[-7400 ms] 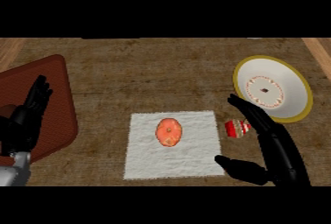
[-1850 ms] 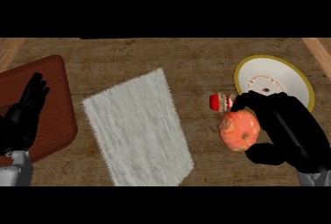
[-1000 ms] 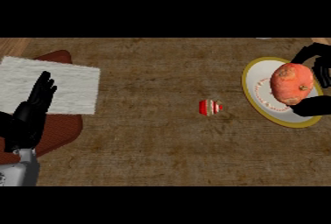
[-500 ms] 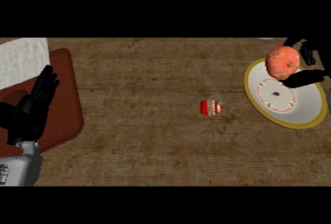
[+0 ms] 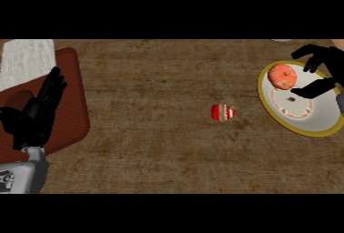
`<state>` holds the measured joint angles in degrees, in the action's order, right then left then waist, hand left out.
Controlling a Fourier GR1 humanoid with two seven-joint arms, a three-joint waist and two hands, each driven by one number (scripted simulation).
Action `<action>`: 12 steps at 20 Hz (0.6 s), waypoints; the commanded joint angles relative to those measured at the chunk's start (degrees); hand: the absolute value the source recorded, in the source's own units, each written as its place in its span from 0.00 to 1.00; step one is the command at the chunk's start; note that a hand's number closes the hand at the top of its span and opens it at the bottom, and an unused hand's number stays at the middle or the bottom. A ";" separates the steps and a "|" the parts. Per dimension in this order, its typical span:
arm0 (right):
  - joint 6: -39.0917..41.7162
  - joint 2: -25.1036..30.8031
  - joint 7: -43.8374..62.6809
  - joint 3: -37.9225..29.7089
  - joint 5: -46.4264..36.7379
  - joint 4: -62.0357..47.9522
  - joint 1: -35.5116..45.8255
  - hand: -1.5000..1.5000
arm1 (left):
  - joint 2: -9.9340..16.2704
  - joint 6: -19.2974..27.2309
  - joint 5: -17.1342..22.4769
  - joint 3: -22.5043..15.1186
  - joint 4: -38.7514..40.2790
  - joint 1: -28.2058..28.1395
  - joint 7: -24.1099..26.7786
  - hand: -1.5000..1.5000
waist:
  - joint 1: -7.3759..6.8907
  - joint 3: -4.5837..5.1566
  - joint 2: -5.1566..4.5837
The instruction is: Pick the squash from the placemat and place it in the bowl
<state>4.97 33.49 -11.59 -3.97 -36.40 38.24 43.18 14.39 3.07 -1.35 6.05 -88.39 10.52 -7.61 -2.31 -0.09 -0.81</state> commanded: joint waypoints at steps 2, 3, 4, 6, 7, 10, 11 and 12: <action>2.19 0.01 -10.54 -0.97 0.04 -12.93 4.20 0.00 | -0.28 0.71 -0.56 0.15 1.08 2.09 -1.48 0.50 | -0.06 -0.06 -0.19; 3.63 2.33 -14.17 -3.11 2.09 -13.81 3.14 0.00 | 1.80 -0.58 0.53 1.20 -1.15 2.94 -4.18 0.50 | -0.12 -0.11 -0.16; 6.51 1.31 -12.94 -4.62 4.41 -13.26 5.45 0.00 | -0.43 0.04 0.14 0.56 0.57 0.30 0.69 0.50 | 0.27 -0.03 0.04; 9.35 2.25 -13.96 -9.95 10.10 -13.84 6.32 0.00 | 0.87 -0.43 0.91 1.53 1.43 2.72 -2.43 0.50 | 0.69 -0.09 -0.04; 9.59 0.42 -14.94 -13.07 13.90 -13.62 4.35 0.00 | -0.04 0.82 -0.29 0.75 0.23 1.32 -1.63 0.50 | 1.33 -0.14 0.27; 11.84 1.74 -14.04 -21.03 21.51 -16.11 7.48 0.00 | -0.54 0.40 -0.42 0.23 0.12 -0.44 0.14 0.50 | 0.81 -0.15 0.16; 11.22 0.51 -15.79 -23.04 23.57 -17.03 6.44 0.00 | -0.09 -0.45 0.35 0.67 0.49 -0.57 0.08 0.50 | 0.69 -0.18 0.01; 14.86 3.25 -14.00 -24.84 25.30 -18.85 7.48 0.00 | 0.89 -1.65 1.55 1.76 0.09 -1.22 0.73 0.50 | 0.30 -0.14 0.01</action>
<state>15.11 34.83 -25.17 -21.37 -18.69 22.98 49.27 14.59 2.68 -0.89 6.97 -88.09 10.57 -7.92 -1.78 -0.22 -0.79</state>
